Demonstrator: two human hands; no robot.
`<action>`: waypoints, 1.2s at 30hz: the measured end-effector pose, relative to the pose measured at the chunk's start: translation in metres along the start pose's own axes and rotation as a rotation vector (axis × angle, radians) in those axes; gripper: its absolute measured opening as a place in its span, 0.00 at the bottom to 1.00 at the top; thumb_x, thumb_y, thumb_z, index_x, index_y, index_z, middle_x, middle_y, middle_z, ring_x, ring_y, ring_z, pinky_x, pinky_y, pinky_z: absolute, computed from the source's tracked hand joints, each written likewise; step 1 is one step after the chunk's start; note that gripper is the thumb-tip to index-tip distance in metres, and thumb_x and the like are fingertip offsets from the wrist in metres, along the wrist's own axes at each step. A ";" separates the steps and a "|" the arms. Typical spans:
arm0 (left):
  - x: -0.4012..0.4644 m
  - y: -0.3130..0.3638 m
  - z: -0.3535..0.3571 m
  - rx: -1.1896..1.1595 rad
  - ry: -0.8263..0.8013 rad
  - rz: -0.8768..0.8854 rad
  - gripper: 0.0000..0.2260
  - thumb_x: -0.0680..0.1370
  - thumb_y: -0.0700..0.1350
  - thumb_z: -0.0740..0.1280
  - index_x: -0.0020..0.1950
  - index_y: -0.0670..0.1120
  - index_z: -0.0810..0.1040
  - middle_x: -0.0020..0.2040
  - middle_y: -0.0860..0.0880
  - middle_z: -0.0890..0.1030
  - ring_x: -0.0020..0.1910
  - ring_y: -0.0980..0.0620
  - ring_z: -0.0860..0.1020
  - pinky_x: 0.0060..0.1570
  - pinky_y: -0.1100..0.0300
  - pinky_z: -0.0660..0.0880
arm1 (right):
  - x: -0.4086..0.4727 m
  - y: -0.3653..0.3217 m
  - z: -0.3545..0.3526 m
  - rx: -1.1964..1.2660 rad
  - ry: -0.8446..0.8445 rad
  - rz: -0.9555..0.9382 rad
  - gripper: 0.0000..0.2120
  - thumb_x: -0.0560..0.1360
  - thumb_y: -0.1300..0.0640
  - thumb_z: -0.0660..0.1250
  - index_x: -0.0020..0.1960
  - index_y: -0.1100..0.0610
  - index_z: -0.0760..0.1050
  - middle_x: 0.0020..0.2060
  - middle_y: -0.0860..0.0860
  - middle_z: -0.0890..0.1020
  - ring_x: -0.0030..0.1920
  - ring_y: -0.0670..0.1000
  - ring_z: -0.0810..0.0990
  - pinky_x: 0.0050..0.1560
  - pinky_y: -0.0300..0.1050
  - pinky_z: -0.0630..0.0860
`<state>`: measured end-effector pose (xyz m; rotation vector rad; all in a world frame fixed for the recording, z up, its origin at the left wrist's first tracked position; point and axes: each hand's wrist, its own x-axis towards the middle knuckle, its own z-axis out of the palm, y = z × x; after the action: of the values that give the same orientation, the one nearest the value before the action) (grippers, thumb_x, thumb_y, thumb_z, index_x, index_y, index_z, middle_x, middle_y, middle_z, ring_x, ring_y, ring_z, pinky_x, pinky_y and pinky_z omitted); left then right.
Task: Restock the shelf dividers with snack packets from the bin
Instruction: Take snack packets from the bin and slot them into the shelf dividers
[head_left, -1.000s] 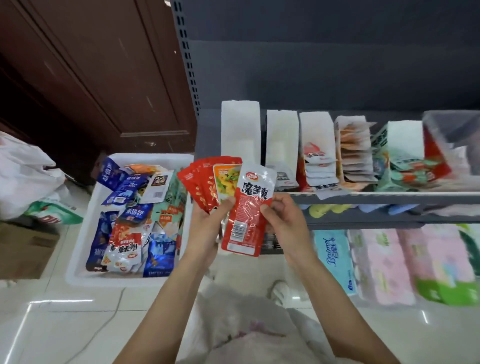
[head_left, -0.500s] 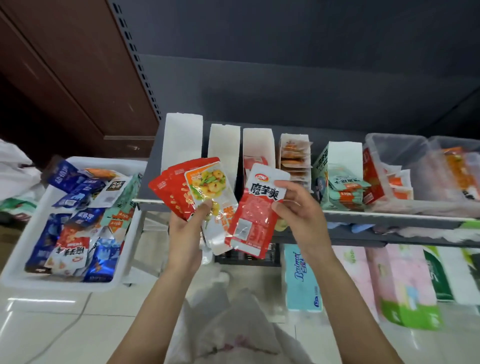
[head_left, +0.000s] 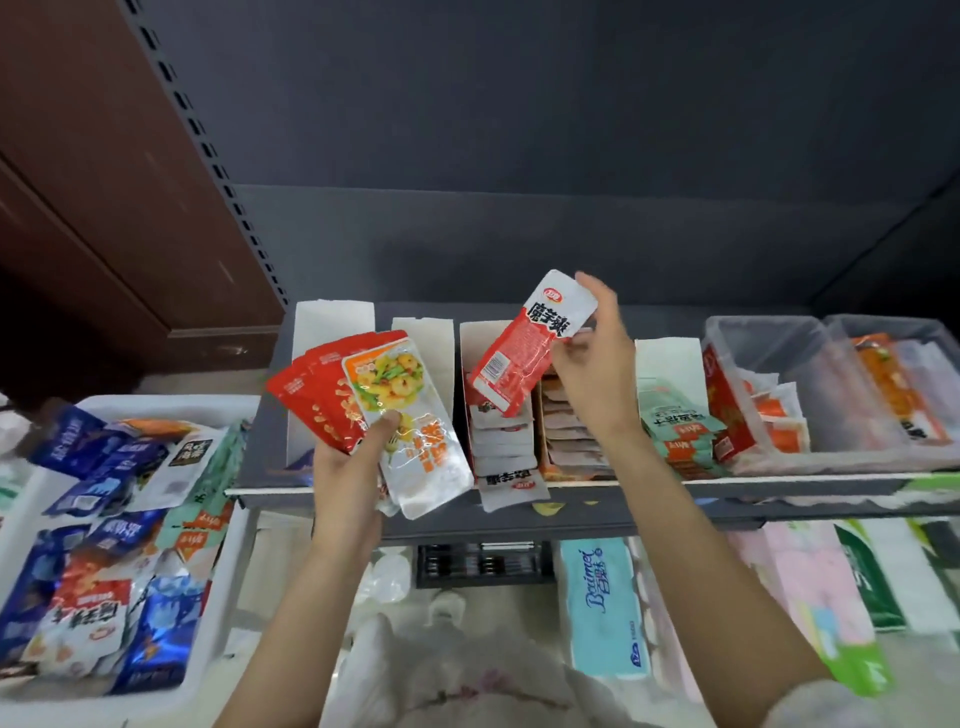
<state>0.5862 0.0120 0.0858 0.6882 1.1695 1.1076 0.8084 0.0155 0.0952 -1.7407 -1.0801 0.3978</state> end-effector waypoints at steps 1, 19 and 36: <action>0.004 0.001 0.002 0.007 -0.008 0.001 0.11 0.76 0.37 0.67 0.51 0.52 0.76 0.44 0.55 0.84 0.43 0.56 0.83 0.41 0.59 0.80 | 0.006 0.000 0.003 -0.003 -0.034 0.024 0.26 0.74 0.65 0.69 0.68 0.51 0.66 0.56 0.52 0.78 0.44 0.42 0.79 0.38 0.30 0.76; 0.027 0.005 0.011 0.096 -0.074 -0.072 0.16 0.76 0.39 0.69 0.62 0.48 0.75 0.53 0.51 0.82 0.48 0.55 0.82 0.47 0.56 0.78 | -0.018 0.008 0.008 -0.700 0.074 -0.396 0.13 0.66 0.62 0.77 0.49 0.61 0.78 0.45 0.57 0.81 0.29 0.54 0.80 0.24 0.40 0.75; 0.028 0.009 0.002 0.076 -0.129 -0.116 0.16 0.75 0.39 0.69 0.62 0.48 0.75 0.54 0.49 0.83 0.51 0.49 0.82 0.50 0.50 0.78 | -0.034 0.001 0.049 -0.999 -0.106 -0.543 0.10 0.57 0.62 0.79 0.32 0.51 0.81 0.29 0.46 0.78 0.30 0.46 0.75 0.26 0.34 0.62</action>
<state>0.5852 0.0416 0.0841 0.7305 1.1305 0.9126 0.7566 0.0164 0.0661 -2.1284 -1.9619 -0.4902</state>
